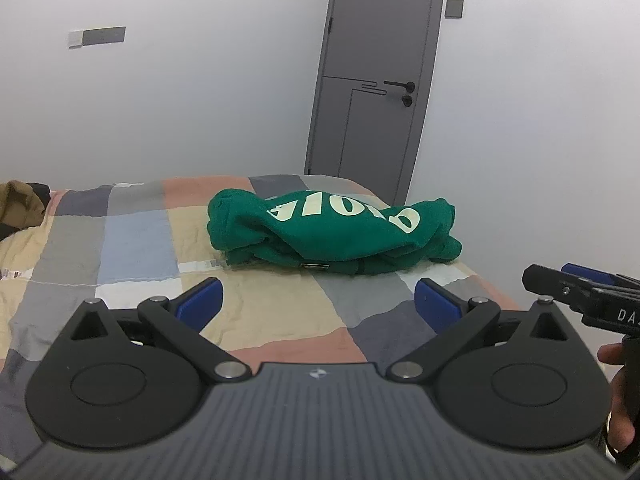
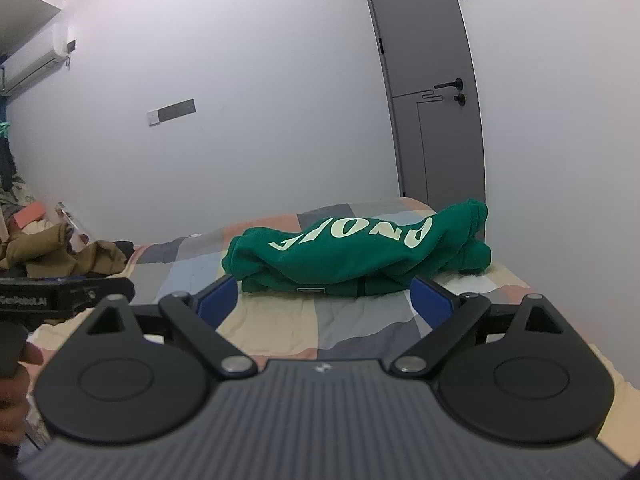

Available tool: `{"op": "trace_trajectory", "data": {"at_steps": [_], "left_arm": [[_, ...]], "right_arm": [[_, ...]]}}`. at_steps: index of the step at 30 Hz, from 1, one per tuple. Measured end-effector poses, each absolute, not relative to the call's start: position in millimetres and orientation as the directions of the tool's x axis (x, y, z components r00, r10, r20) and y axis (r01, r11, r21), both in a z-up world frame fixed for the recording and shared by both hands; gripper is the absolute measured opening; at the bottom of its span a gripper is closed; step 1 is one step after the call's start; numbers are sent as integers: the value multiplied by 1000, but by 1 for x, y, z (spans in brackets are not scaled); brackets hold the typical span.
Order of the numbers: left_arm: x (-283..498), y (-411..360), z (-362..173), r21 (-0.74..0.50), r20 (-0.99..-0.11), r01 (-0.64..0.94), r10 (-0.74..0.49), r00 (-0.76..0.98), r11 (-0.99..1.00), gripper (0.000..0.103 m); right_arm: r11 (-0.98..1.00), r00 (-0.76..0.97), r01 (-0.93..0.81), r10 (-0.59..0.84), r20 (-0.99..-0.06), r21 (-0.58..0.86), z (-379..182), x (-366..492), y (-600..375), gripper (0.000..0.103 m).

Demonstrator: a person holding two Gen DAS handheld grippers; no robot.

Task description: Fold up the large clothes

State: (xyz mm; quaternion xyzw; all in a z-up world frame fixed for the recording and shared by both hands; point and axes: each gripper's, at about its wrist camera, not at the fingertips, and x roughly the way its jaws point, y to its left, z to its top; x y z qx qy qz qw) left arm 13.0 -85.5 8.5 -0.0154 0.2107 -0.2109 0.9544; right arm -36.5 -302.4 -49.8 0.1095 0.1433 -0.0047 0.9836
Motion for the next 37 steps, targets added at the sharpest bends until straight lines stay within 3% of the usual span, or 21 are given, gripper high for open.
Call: {"op": "trace_trajectory", "data": {"at_steps": [37], "left_arm": [[-13,-83,20,-92,-330,412,-418,846,907,103]], "right_arm": [[988,942,45,8,-336,149,-47,-34,-277,95]]}}
